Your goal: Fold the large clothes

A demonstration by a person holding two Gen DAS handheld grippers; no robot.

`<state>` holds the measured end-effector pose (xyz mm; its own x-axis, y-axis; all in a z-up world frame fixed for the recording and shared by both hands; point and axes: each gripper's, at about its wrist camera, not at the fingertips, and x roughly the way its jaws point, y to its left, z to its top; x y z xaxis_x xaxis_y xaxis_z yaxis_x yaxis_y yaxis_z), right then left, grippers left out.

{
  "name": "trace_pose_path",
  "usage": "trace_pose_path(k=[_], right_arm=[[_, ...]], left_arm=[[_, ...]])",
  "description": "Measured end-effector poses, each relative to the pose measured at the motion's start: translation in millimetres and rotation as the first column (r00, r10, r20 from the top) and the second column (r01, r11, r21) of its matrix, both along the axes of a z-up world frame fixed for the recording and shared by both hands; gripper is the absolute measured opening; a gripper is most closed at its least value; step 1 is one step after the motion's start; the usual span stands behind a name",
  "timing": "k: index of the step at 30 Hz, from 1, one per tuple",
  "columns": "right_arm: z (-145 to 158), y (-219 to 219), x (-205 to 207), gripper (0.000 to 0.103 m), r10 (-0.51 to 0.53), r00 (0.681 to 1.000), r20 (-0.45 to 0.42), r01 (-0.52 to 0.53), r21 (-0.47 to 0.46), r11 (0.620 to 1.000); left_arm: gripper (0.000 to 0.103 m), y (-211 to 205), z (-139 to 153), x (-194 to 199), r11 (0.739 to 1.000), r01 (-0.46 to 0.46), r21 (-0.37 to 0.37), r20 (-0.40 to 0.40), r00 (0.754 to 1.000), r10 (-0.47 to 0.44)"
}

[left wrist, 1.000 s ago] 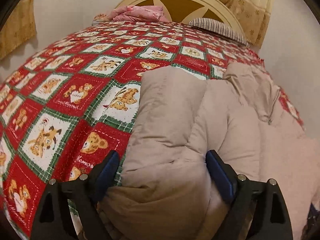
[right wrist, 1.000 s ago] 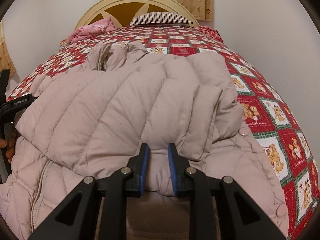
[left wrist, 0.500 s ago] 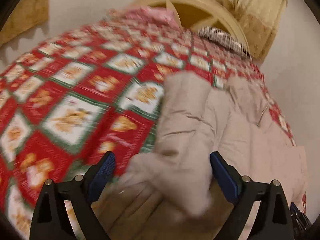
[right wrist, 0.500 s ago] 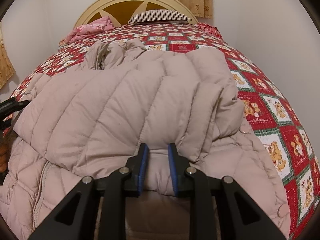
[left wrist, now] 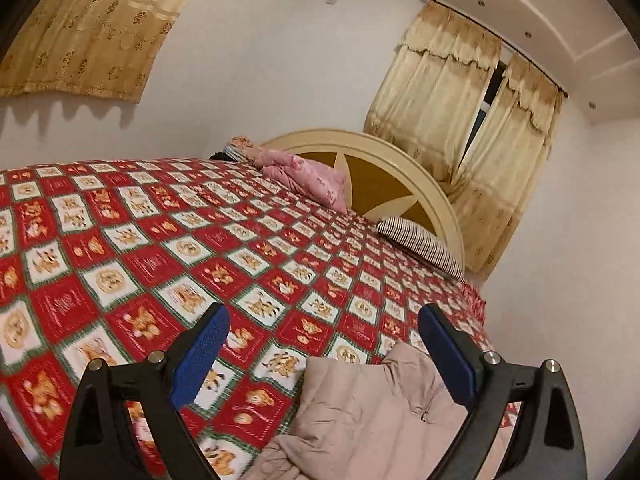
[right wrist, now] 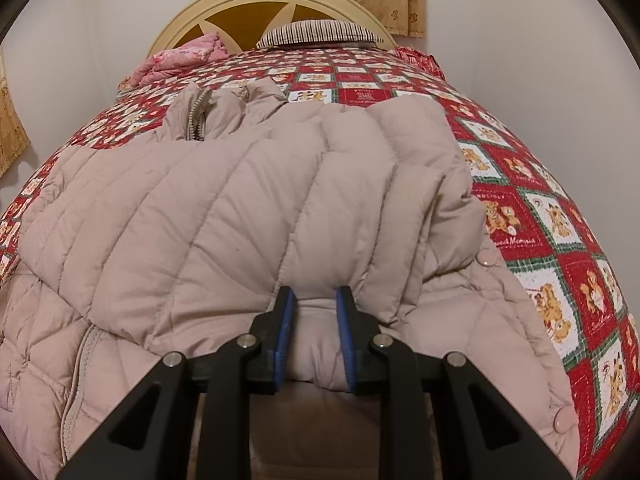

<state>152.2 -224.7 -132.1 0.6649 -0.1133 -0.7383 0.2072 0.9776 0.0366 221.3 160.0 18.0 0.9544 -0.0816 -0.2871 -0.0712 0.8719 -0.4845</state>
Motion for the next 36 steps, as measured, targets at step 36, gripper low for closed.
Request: trace_pose_path(k=[36], right_arm=[[15,-9,-20,0.04,-0.016,0.991,0.132,0.005,0.08,0.997]], left_arm=[[0.095,-54,-162,-19,0.963,0.243,0.117,-0.475,0.865,-0.161]])
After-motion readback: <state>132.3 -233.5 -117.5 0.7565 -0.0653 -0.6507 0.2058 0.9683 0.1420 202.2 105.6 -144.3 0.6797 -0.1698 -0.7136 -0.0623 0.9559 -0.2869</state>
